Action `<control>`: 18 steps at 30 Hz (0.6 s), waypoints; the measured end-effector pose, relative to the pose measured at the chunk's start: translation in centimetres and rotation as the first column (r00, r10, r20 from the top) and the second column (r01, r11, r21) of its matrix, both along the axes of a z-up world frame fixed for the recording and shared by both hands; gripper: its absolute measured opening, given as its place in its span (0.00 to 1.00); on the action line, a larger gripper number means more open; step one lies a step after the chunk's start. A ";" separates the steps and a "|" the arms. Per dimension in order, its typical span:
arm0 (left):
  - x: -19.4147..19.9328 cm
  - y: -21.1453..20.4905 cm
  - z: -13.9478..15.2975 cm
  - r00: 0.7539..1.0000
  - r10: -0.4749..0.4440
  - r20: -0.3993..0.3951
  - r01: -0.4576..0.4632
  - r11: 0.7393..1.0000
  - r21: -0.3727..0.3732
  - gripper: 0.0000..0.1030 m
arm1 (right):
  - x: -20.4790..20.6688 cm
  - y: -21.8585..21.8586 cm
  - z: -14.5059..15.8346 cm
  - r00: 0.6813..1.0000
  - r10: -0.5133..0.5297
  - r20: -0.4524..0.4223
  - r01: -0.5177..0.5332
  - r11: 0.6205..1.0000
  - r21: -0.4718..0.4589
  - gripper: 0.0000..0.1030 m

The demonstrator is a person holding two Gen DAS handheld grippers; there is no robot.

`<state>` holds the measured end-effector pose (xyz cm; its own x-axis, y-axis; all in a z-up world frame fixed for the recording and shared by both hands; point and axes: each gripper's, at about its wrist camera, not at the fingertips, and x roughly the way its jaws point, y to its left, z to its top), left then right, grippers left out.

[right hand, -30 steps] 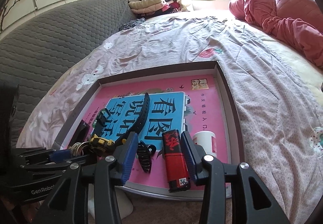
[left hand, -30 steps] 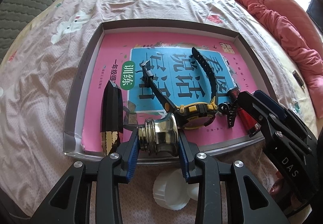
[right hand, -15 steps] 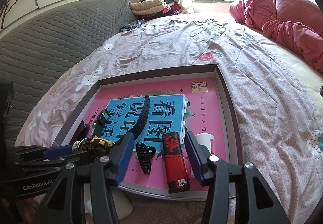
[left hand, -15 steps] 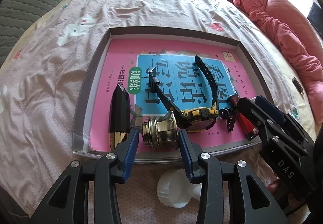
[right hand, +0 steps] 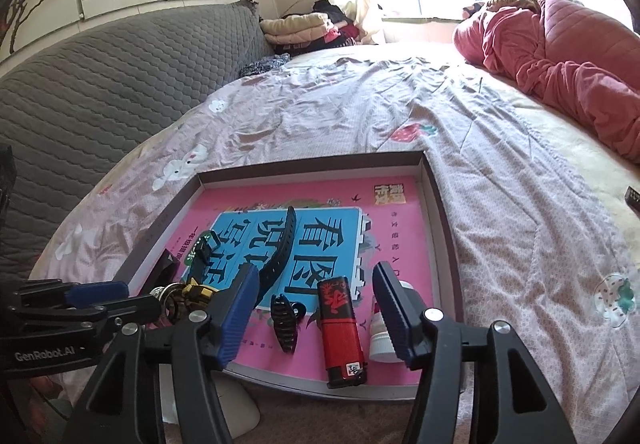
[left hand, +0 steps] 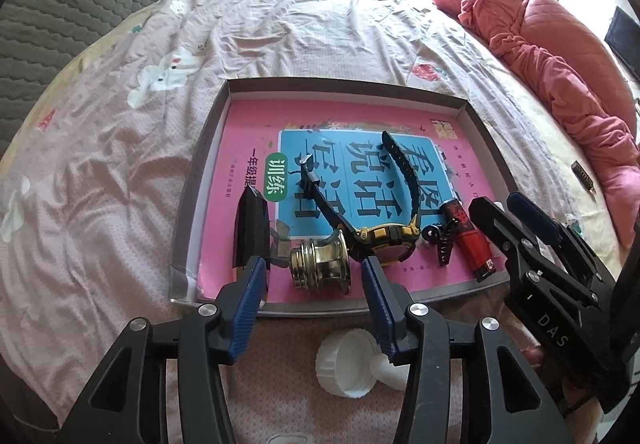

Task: Organize rigid objects
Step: 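Withdraw both open grippers back from the tray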

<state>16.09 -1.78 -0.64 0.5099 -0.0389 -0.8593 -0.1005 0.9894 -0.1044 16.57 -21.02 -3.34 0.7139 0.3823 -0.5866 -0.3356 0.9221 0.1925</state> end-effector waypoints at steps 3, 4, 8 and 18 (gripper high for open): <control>-0.4 0.1 0.4 1.000 -0.001 0.006 0.002 1.000 -0.004 0.54 | -0.7 -0.3 0.6 0.999 0.000 0.033 -0.001 1.000 0.012 0.57; -0.7 0.0 0.5 1.000 -0.003 0.008 0.003 1.000 -0.005 0.55 | -1.0 -0.4 0.8 0.999 0.003 0.044 -0.003 1.000 0.013 0.58; -1.5 -0.1 0.8 1.000 -0.010 0.007 0.010 1.000 -0.008 0.57 | -2.2 -0.6 1.2 0.997 0.005 0.074 -0.004 1.000 -0.001 0.61; -3.4 0.1 2.1 0.999 -0.020 0.030 0.021 0.999 -0.039 0.62 | -5.4 -0.6 1.6 0.997 0.017 0.076 -0.016 1.000 -0.012 0.62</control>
